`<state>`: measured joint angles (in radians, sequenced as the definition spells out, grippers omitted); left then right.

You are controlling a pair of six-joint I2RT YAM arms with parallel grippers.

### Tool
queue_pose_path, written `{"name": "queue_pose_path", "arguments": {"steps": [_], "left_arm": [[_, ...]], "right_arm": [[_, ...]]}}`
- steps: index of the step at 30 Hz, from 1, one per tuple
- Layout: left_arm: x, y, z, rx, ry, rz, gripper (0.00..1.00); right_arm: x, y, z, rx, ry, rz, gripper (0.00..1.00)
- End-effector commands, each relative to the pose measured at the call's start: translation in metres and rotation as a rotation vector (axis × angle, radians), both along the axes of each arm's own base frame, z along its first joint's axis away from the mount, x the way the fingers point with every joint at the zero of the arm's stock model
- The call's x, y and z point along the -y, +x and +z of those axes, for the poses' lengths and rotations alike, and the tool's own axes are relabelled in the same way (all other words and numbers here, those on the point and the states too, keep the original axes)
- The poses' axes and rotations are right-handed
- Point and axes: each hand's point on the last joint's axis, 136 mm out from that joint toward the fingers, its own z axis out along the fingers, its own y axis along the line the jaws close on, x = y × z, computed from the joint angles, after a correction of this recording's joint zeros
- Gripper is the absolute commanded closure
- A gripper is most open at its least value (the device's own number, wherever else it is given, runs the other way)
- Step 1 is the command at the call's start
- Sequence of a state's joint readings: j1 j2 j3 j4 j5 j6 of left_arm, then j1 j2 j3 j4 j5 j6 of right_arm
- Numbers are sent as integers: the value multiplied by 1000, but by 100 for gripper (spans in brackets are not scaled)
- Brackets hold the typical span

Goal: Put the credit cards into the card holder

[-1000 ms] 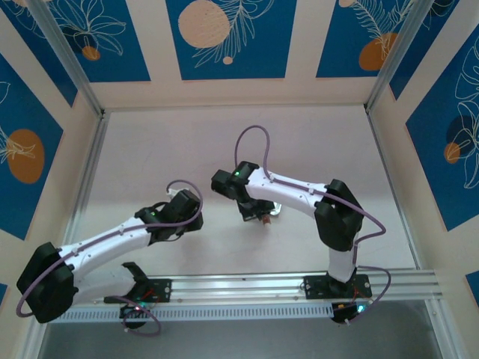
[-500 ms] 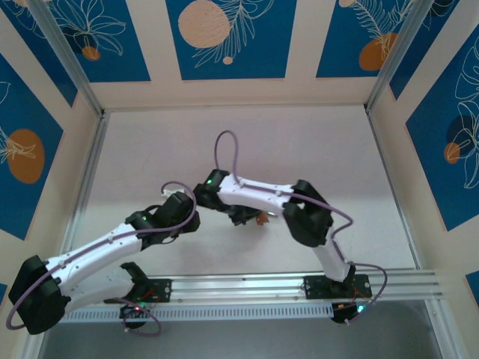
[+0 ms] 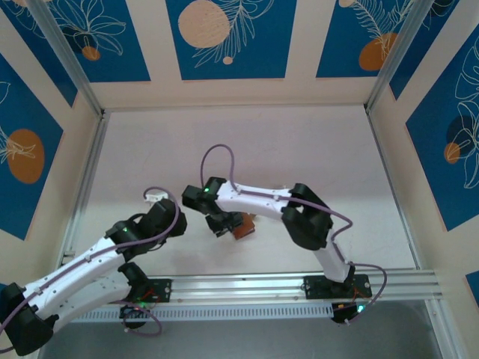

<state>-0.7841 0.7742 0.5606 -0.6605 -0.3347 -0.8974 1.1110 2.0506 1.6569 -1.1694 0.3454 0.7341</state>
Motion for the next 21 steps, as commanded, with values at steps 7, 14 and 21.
{"name": "queue_pose_path", "arguments": {"steps": [7,14,21], "left_arm": [[61,24,0,-43,4,-189,75],[149,56,-6,-86,-47,-342,77],[197,78,-30,-158,-54,-401,79]], "right_arm": [[39,26,37,-39,294,-109,63],[80,49,32,-60,441,-203,69],[95,65,22,-89,529,-264,65]]}}
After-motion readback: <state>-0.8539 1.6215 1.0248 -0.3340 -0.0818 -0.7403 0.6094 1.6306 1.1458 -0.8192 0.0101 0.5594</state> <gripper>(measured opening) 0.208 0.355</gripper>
